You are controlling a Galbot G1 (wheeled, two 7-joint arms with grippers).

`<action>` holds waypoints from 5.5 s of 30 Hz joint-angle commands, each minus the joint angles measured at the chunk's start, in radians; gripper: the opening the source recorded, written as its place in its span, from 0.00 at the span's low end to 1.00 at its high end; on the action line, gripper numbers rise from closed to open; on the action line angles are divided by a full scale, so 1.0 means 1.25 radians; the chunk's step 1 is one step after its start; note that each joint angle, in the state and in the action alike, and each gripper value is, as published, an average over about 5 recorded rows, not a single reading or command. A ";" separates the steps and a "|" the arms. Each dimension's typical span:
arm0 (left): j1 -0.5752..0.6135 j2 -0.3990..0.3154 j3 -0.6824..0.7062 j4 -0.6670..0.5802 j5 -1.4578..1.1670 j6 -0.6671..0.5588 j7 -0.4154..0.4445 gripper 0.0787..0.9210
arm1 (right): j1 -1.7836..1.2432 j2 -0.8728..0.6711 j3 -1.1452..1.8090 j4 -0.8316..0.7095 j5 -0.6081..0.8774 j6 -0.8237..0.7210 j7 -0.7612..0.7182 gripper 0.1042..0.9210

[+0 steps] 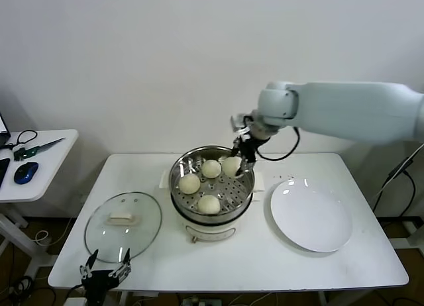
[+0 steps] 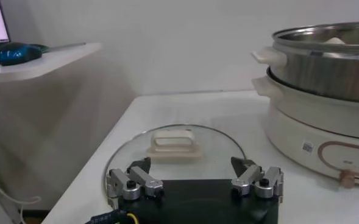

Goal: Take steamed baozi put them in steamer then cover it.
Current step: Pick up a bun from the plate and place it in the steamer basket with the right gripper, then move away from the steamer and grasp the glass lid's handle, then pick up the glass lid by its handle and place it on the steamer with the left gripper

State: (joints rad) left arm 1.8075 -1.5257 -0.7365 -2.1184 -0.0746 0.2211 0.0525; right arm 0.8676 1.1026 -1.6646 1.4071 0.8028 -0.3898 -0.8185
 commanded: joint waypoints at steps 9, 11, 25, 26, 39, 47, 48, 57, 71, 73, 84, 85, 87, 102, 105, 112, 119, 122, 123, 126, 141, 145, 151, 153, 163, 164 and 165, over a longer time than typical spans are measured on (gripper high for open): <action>0.000 0.006 -0.003 0.005 -0.006 -0.001 0.000 0.88 | -0.164 0.064 0.018 -0.075 -0.099 -0.033 0.052 0.65; -0.001 0.006 -0.003 0.005 -0.006 0.000 0.000 0.88 | -0.169 0.064 0.021 -0.084 -0.107 -0.032 0.052 0.65; -0.005 0.008 -0.004 0.010 -0.005 0.000 -0.001 0.88 | -0.149 0.054 0.028 -0.095 -0.100 -0.002 0.021 0.67; -0.005 0.008 -0.004 0.010 -0.005 0.000 -0.001 0.88 | -0.144 0.051 0.032 -0.096 -0.093 0.003 0.016 0.69; 0.000 0.008 -0.004 -0.006 -0.017 0.019 -0.002 0.88 | -0.132 -0.149 0.306 -0.023 0.159 -0.046 0.211 0.88; -0.020 0.016 -0.006 -0.007 -0.030 0.038 -0.016 0.88 | -0.473 -0.331 0.755 0.045 0.127 -0.018 0.598 0.88; -0.024 0.019 -0.005 -0.003 -0.025 0.038 -0.015 0.88 | -0.523 -0.361 0.801 0.060 0.107 -0.005 0.612 0.88; -0.063 0.054 -0.005 0.010 -0.020 0.007 0.000 0.88 | -1.154 -0.524 1.386 0.175 -0.093 0.096 0.640 0.88; -0.113 0.082 -0.002 0.051 0.013 -0.097 -0.022 0.88 | -1.896 -0.234 1.991 0.216 -0.208 0.378 0.551 0.88; -0.114 0.085 0.000 0.059 0.035 -0.120 -0.025 0.88 | -1.924 -0.191 1.991 0.212 -0.214 0.412 0.548 0.88; -0.121 0.119 -0.004 0.128 0.287 -0.255 -0.088 0.88 | -1.982 -0.001 1.921 0.196 -0.311 0.493 0.573 0.88; -0.121 0.129 -0.007 0.139 0.348 -0.277 -0.104 0.88 | -1.982 0.009 1.913 0.194 -0.316 0.495 0.574 0.88; -0.123 0.145 -0.015 0.165 0.496 -0.322 -0.152 0.88 | -1.983 0.029 1.901 0.191 -0.322 0.499 0.575 0.88; -0.233 0.163 0.020 0.454 1.125 -0.303 -0.412 0.88 | -2.010 0.113 1.862 0.210 -0.352 0.519 0.576 0.88; -0.258 0.153 0.023 0.478 1.153 -0.309 -0.425 0.88 | -2.015 0.119 1.861 0.215 -0.359 0.519 0.576 0.88; -0.319 0.137 0.028 0.522 1.196 -0.302 -0.427 0.88 | -2.028 0.132 1.864 0.242 -0.362 0.517 0.576 0.88; -0.377 0.126 0.032 0.586 1.231 -0.285 -0.410 0.88 | -2.038 0.136 1.873 0.257 -0.358 0.519 0.577 0.88; -0.393 0.123 0.032 0.601 1.246 -0.271 -0.402 0.88 | -2.043 0.139 1.875 0.264 -0.357 0.521 0.576 0.88; -0.398 0.122 0.032 0.605 1.250 -0.267 -0.400 0.88 | -2.045 0.140 1.875 0.266 -0.358 0.521 0.575 0.88; -0.410 0.121 0.034 0.612 1.255 -0.258 -0.394 0.88 | -2.047 0.144 1.874 0.272 -0.360 0.522 0.574 0.88; -0.423 0.130 0.033 0.623 1.250 -0.254 -0.389 0.58 | -2.043 0.159 1.866 0.268 -0.364 0.522 0.575 0.88; -0.420 0.130 0.031 0.625 1.252 -0.254 -0.390 0.45 | -2.041 0.160 1.865 0.268 -0.364 0.522 0.576 0.88; -0.420 0.128 0.030 0.631 1.256 -0.257 -0.395 0.24 | -2.040 0.159 1.868 0.273 -0.363 0.520 0.577 0.88; -0.418 0.128 0.030 0.630 1.252 -0.258 -0.396 0.17 | -2.039 0.159 1.870 0.274 -0.362 0.519 0.578 0.88; -0.386 0.150 0.040 0.505 1.132 -0.256 -0.374 0.06 | -2.038 0.159 1.872 0.295 -0.363 0.512 0.581 0.88; -0.382 0.156 0.041 0.486 1.115 -0.253 -0.365 0.06 | -2.038 0.159 1.873 0.297 -0.363 0.512 0.581 0.88; -0.376 0.164 0.042 0.464 1.096 -0.247 -0.353 0.06 | -2.039 0.158 1.873 0.299 -0.363 0.513 0.581 0.88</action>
State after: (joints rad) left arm 1.3394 -1.3174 -0.6795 -1.4779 1.3481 -0.0799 -0.3895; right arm -1.6796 1.3015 0.6754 1.7685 0.3488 0.2524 -0.0941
